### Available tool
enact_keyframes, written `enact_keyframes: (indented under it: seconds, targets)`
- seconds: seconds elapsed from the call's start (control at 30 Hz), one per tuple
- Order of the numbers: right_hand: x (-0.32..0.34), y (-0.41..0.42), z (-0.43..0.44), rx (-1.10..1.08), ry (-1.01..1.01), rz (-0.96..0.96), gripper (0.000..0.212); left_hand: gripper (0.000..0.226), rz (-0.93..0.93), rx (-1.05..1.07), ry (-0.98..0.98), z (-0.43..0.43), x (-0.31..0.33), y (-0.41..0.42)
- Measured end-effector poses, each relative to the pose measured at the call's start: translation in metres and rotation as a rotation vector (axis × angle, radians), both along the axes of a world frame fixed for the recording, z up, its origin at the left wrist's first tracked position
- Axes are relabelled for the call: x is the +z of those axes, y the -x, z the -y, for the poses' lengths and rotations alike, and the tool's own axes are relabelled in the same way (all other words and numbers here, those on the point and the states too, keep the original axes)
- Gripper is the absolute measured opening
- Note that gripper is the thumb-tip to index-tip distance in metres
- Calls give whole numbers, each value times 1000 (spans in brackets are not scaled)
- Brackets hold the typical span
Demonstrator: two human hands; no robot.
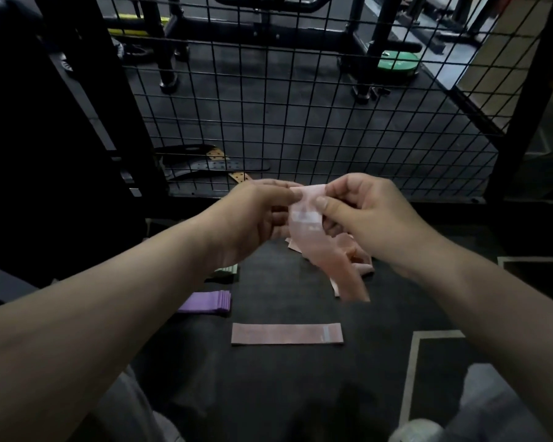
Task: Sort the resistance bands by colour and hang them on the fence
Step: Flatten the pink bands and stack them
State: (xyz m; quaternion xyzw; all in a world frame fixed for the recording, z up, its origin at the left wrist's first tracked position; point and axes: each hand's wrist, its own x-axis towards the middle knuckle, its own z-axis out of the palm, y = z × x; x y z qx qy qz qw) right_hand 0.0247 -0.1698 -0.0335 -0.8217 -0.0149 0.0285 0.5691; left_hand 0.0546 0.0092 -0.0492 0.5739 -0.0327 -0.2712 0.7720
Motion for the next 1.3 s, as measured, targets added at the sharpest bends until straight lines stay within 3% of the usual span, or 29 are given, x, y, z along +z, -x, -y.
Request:
enact_keyframes:
  seconds: [0.23,0.33,0.47,0.53,0.63,0.8,1.0,1.2,1.3]
  targets:
    - [2,0,1,28,9,-3,20,30,166,101,-83,3,-8,-2]
    - [6,3,0,37,87,85,15,37,177,76,-66,2,-5,-2]
    - [11,-1,0,-94,-14,134,14,18,129,-19,-161,-1,-2,0]
    - [14,-5,2,-141,-93,81,17,7,139,-58,-206,-1,-4,1]
    - [16,-8,6,-114,-142,-35,29,13,187,-52,-215,0,-7,1]
    - [14,-9,10,-140,-77,12,15,8,198,-85,-209,0,-8,-1]
    - [16,-11,15,-106,10,-45,20,9,161,-113,-234,0,-9,3]
    - [13,-12,18,-144,28,-46,18,35,102,-134,-223,0,-9,3]
    - [14,-11,16,-107,-35,-109,23,28,142,-158,-243,-1,-11,3]
